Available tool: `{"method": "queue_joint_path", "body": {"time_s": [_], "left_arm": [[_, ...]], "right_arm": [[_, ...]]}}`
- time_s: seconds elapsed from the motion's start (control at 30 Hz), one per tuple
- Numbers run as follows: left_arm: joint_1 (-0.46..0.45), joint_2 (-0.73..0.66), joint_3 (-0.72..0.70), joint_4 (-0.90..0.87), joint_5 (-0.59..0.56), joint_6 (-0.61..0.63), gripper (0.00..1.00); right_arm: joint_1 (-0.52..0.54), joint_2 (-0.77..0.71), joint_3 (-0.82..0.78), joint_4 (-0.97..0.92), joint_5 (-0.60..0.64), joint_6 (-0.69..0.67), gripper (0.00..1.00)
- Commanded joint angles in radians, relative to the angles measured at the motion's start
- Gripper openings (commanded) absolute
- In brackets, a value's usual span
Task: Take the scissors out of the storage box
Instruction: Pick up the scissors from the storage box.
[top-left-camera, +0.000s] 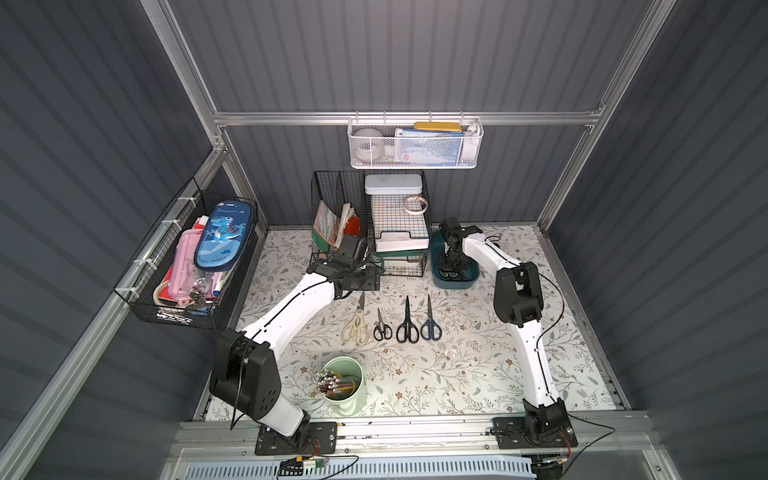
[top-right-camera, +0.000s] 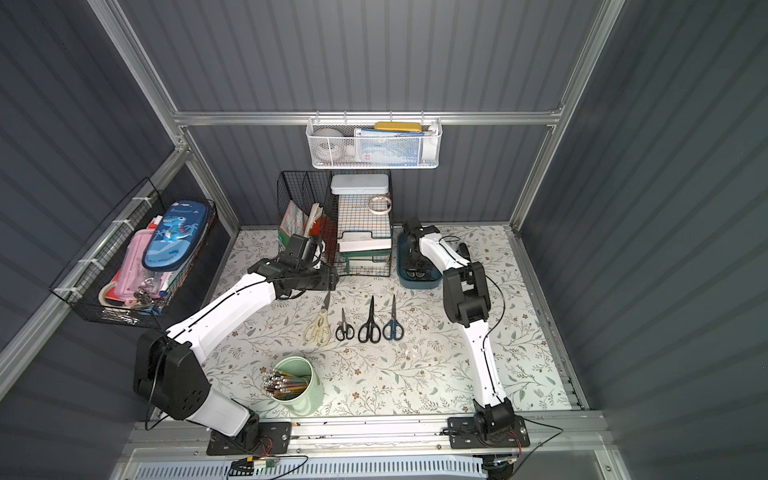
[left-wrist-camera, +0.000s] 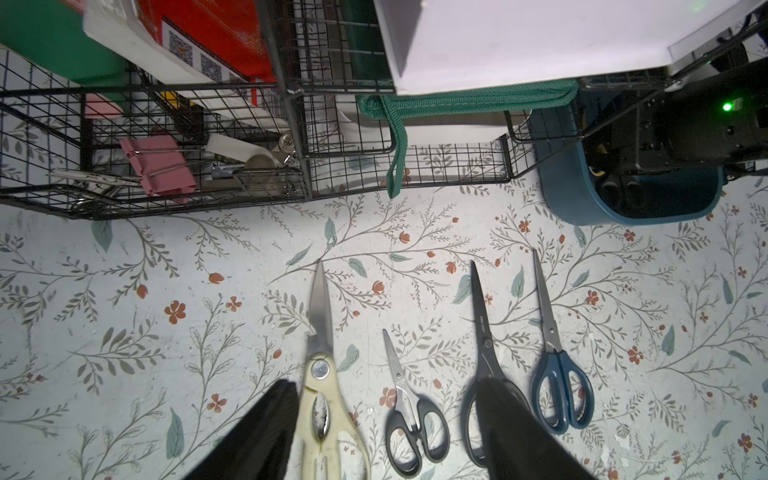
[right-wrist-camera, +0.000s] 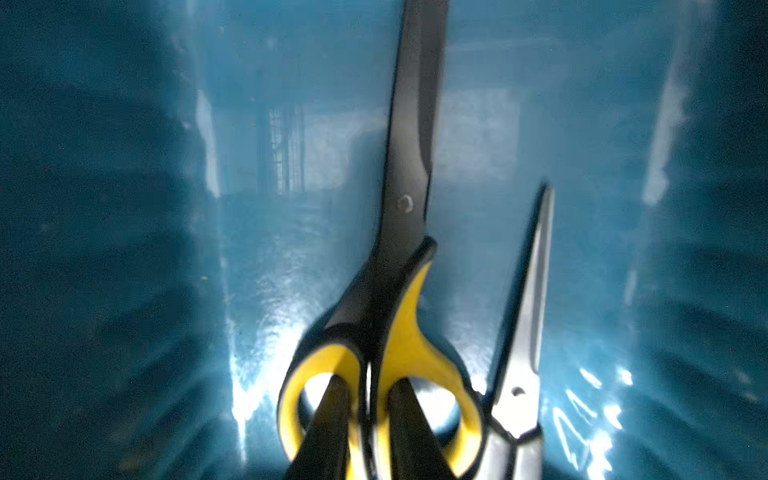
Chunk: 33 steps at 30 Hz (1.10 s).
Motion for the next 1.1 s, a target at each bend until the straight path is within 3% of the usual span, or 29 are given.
{"method": "queue_joint_path", "body": {"time_s": [0.0,0.2,0.5,0.77,0.93,1.07], "left_arm": [[0.004,0.007,0.016,-0.028,-0.004,0.021,0.73],[0.005,0.015,0.04,-0.034,-0.004,0.029,0.73],[0.005,0.012,0.042,-0.032,0.003,0.024,0.73],[0.004,0.011,0.04,-0.032,0.004,0.029,0.73],[0.005,0.021,0.039,-0.012,0.017,0.023,0.73],[0.004,0.035,0.041,-0.005,0.027,0.022,0.73]], "right_arm": [[-0.013,-0.046,-0.074,0.041,-0.026,0.004,0.05],[-0.012,-0.195,-0.079,0.069,0.001,-0.029,0.03],[-0.007,-0.292,-0.119,0.02,0.004,-0.056,0.02],[0.054,-0.617,-0.487,-0.009,0.021,-0.044,0.04],[0.161,-0.831,-0.81,0.013,0.032,0.034,0.04],[0.255,-0.887,-0.961,0.044,0.035,0.111,0.04]]}}
